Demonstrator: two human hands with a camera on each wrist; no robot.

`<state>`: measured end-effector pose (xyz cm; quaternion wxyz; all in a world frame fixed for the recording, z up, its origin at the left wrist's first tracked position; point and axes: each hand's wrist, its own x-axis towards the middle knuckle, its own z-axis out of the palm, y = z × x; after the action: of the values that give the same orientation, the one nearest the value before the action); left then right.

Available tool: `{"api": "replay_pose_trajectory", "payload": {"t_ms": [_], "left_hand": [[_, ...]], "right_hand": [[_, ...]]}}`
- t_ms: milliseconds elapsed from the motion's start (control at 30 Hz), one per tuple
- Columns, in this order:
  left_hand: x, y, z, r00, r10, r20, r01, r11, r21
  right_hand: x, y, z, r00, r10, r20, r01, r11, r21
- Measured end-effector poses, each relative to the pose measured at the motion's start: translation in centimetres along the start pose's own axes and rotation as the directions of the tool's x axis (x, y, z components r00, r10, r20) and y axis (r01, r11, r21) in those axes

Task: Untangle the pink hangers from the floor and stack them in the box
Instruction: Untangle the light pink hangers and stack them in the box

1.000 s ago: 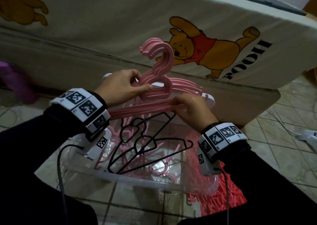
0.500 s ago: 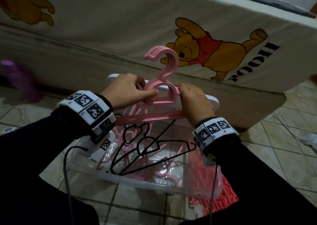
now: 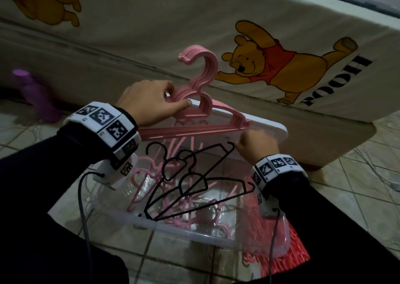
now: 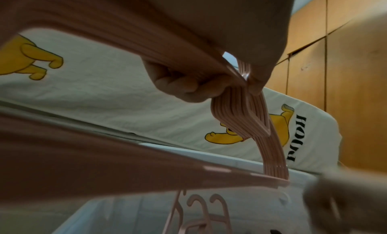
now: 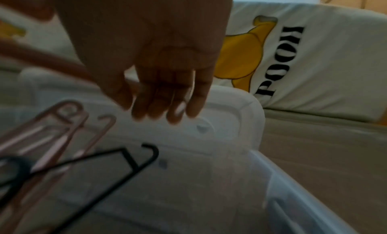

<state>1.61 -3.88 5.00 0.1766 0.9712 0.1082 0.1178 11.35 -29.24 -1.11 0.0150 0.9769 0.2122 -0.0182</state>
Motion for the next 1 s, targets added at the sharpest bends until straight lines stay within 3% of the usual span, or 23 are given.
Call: {"api": "replay_pose_trajectory", "payload": {"t_ms": [100,200,333,667,1000], "left_hand": [[0.0,0.0,-0.1,1.000,0.001,-0.017,-0.001,1.000,0.024],[0.0,0.2,-0.1,1.000,-0.016,-0.027,0.016,1.000,0.007],[0.0,0.2,-0.2,1.000,-0.012,-0.012,0.011,0.998,-0.059],[-0.1,0.1,-0.2,0.999,-0.003,0.033,0.008,0.987,-0.158],[-0.1,-0.1,0.0,0.995,0.043,0.085,-0.023,0.975,-0.223]], "right_hand": [[-0.4,-0.9,3.4,0.960,-0.096,0.264,0.136,0.981,-0.136],[-0.8,-1.9,6.7,0.911,-0.169,0.377,0.238,0.961,-0.143],[-1.5,-2.5,9.5,0.858,-0.180,0.481,0.272,0.954,-0.128],[-1.2,-3.9,8.9,0.837,-0.254,0.484,0.357,0.925,-0.132],[-1.8,-3.3,0.9,0.839,-0.448,0.310,0.510,0.844,-0.162]]}}
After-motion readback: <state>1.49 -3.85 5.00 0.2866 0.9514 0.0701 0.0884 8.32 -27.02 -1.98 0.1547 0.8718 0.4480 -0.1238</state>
